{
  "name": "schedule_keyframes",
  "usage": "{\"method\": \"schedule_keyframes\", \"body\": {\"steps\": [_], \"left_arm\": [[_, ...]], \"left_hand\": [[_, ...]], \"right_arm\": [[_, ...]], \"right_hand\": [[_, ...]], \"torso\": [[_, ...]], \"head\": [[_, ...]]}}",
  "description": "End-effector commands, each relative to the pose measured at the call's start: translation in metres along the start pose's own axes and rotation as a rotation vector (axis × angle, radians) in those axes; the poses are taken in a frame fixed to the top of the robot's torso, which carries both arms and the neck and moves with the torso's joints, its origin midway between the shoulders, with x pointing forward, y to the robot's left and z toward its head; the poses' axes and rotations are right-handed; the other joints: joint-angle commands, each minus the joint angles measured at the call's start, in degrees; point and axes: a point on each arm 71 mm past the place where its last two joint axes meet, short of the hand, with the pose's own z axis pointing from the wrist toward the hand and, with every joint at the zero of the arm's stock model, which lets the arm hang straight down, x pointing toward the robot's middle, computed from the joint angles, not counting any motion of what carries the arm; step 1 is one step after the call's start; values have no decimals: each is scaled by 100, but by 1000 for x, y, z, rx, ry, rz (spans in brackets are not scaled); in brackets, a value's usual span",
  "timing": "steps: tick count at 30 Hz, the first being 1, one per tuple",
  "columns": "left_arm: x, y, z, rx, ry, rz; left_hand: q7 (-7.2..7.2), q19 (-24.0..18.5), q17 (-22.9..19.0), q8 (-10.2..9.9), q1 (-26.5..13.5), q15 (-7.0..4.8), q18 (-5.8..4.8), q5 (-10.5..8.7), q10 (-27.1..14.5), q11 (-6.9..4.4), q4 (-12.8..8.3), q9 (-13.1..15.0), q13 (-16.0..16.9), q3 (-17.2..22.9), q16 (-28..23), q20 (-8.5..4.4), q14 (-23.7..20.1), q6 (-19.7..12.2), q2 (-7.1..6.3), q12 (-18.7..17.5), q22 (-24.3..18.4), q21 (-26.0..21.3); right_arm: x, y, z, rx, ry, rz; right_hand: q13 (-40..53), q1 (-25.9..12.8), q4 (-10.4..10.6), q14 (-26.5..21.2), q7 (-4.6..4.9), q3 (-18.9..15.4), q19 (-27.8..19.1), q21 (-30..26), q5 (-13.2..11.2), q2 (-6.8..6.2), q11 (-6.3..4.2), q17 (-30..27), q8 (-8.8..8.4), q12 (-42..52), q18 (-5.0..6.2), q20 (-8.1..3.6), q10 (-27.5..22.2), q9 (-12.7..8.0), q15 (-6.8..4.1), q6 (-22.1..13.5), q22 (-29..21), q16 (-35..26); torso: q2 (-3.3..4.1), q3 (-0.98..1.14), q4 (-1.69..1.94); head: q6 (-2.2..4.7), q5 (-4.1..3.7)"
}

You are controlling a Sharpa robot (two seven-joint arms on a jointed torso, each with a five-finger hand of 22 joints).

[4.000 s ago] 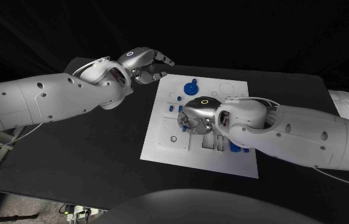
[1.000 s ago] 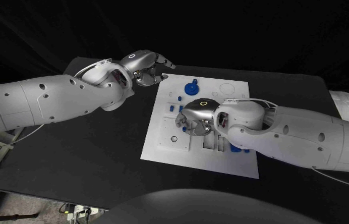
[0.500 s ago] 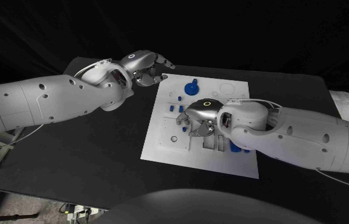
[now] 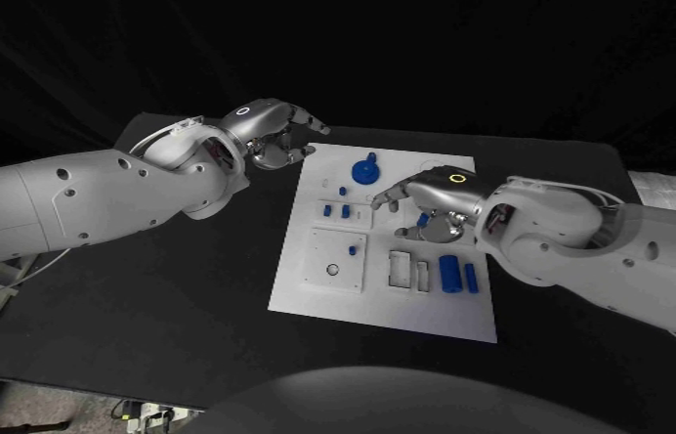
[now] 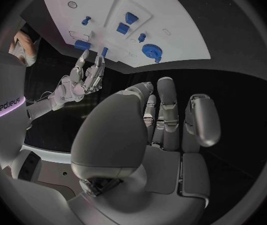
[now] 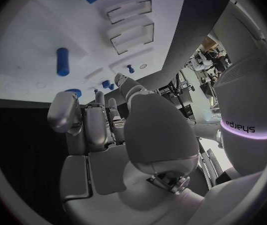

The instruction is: Assemble the parts on the task board

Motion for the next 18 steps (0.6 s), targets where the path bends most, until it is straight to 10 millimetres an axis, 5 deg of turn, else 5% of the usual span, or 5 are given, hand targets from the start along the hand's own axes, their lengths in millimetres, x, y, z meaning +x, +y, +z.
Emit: {"method": "schedule_keyframes", "body": {"steps": [1, 4, 10, 13, 18], "left_arm": [[-1, -3, 0, 19, -17, -5], [-1, -6, 0, 27, -19, -9], [0, -12, 0, 44, -22, -17], [1, -13, -1, 47, -22, -19], [1, -12, -2, 42, -23, -19]], "left_hand": [[16, -48, -4, 7, 62, 10, 37, 31, -23, 15, 3, -4, 10, 42, -24, 8, -41, -38, 19, 44, 1047, -37], [20, -48, -3, 8, 65, 10, 37, 34, -20, 15, 3, -3, 10, 45, -23, 8, -42, -35, 19, 47, 1047, -38], [27, -50, -8, 12, 73, 11, 38, 43, -16, 13, 3, -2, 10, 52, -26, 8, -46, -28, 17, 54, 1046, -40], [35, -47, 3, 17, 82, 10, 36, 53, -12, 9, 3, 1, 10, 60, -18, 9, -45, -16, 18, 61, 1048, -33], [41, -50, -3, 20, 87, 9, 38, 59, -12, 7, 4, 2, 10, 64, -21, 8, -48, -8, 17, 65, 1047, -39]], "right_arm": [[-17, -9, -11, -12, -110, 72], [-23, -23, -23, 31, -123, 80], [-25, -42, -39, 103, -100, 60], [-24, -49, -45, 135, -85, 40], [-21, -56, -49, 177, -65, 20]], "right_hand": [[-376, 156, 70, -3, -50, 159, 30, 48, -11, -24, -104, -65, 15, -242, -107, -57, 547, -135, -70, 100, 840, -26], [-696, 279, 141, -129, -110, 340, -52, -78, -71, -39, -181, -286, -23, -437, -90, -113, 1127, -295, -131, 124, 808, -181], [-960, 191, 343, -148, 78, 328, -99, -166, -308, -163, -88, -387, 95, -694, -78, -86, 1352, -414, -55, 477, 789, -243], [-1024, 121, 444, 96, 92, 272, 86, 150, -435, -204, -76, -68, 71, -772, -133, -75, 1375, -492, -52, 517, 870, -7], [-1070, 40, 550, 234, 270, 130, 207, 329, -559, -247, -48, 94, -16, -873, -161, -72, 1262, -621, -46, 451, 909, 124]], "torso": [[-22, -2, -18], [-29, -9, -16], [-30, 3, -17], [-32, 3, -19], [-23, -3, -17]], "head": [[0, 20], [0, 25], [0, 16], [0, 1], [0, -63]]}}
